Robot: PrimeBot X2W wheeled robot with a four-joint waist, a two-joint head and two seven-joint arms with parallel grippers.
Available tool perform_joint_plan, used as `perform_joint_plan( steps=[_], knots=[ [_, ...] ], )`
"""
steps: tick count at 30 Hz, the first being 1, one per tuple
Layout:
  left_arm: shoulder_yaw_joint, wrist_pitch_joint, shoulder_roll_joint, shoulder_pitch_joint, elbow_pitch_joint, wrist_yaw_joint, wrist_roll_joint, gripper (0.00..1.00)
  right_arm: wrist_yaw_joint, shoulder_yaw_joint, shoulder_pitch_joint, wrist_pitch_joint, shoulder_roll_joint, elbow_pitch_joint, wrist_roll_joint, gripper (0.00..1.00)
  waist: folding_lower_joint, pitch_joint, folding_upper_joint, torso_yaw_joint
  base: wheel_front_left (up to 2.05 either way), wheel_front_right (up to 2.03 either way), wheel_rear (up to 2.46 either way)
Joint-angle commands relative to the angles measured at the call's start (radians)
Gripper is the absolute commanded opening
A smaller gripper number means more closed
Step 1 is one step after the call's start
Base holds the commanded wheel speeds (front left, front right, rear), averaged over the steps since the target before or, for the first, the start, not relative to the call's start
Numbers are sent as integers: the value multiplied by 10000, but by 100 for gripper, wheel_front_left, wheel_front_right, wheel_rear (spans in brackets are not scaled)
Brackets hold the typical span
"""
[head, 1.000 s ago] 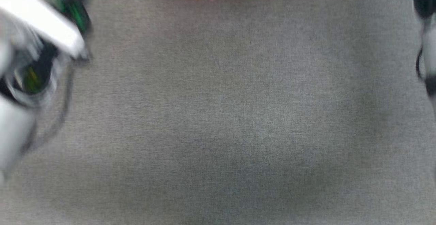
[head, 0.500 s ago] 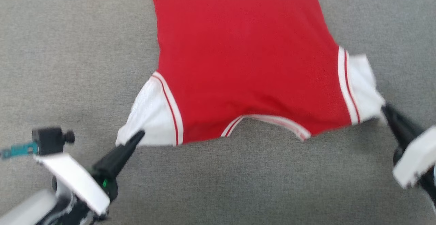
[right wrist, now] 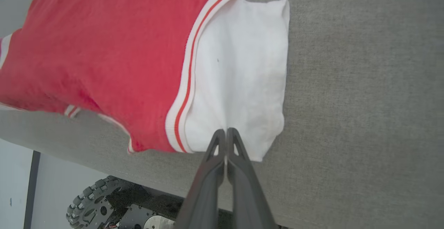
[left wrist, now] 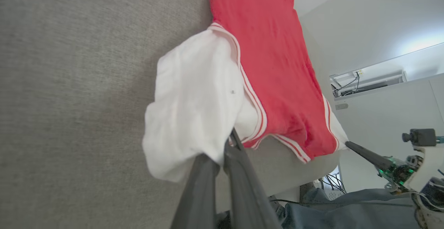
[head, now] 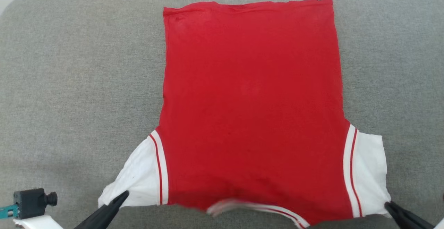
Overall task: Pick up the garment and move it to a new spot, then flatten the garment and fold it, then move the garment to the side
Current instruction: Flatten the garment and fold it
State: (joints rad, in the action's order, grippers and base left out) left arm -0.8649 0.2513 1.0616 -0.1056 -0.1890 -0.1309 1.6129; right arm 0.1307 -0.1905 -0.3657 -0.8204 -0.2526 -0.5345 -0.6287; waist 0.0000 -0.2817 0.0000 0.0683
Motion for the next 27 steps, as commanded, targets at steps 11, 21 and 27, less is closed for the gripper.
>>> perform_joint_plan(
  steps=[11,21,27],
  knots=[
    [-9,-429,-1427,-303,1196,7,-341,0,0,829,1371,77,134,2298,254,0,0,-149,0,-109,0,0,0],
    [-56,-417,-2070,-507,1897,7,-468,0,-29,1613,2027,1192,-409,3992,662,100,0,-249,0,-60,0,0,0],
    [-34,-285,-2124,-497,1631,7,-702,0,0,594,2148,704,-994,2397,203,100,0,-239,0,100,0,0,0]
  ],
)
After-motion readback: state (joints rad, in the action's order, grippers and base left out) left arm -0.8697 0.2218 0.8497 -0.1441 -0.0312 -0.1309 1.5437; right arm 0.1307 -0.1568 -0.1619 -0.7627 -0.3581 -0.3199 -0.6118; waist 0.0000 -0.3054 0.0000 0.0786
